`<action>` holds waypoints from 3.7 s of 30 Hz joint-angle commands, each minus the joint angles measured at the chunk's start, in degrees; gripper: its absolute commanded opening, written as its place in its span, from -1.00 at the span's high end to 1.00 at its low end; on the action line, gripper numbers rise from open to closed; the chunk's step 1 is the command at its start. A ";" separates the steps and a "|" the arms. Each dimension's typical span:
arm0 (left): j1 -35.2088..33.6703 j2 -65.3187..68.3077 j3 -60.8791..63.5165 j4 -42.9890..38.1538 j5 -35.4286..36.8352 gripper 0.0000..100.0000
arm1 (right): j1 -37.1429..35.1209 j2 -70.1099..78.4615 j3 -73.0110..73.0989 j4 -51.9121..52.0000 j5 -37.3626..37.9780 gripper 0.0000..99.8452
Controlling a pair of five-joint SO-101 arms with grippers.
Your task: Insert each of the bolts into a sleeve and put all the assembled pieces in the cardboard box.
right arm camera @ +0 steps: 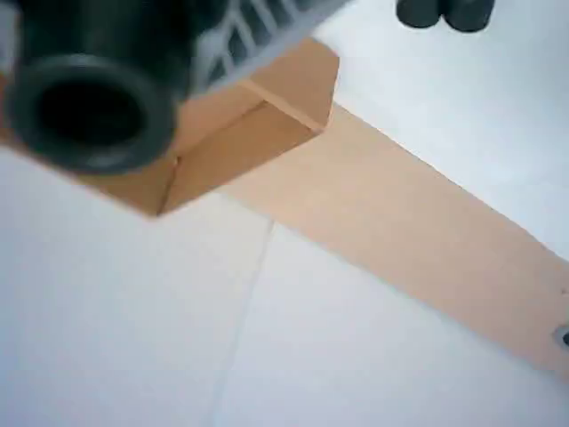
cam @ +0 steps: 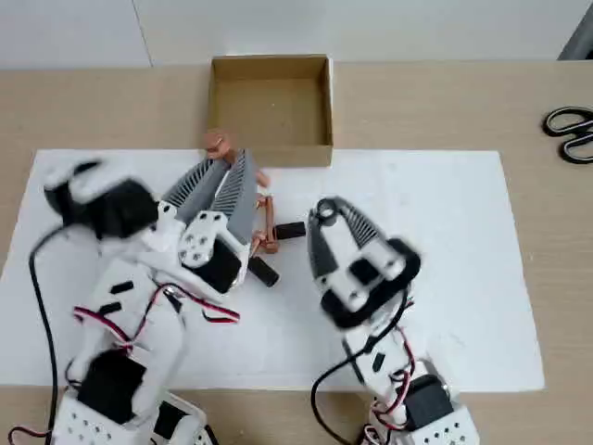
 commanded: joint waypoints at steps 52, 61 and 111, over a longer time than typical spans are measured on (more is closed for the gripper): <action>9.67 5.45 9.27 -1.58 -11.43 0.99 | 0.04 0.31 5.19 -1.63 1.41 0.99; 9.67 5.36 9.80 1.58 -28.66 0.95 | 0.04 0.31 5.19 -1.63 1.41 0.99; -31.21 -17.14 18.24 8.79 -18.99 0.99 | 10.07 136.31 -124.92 19.74 0.79 0.99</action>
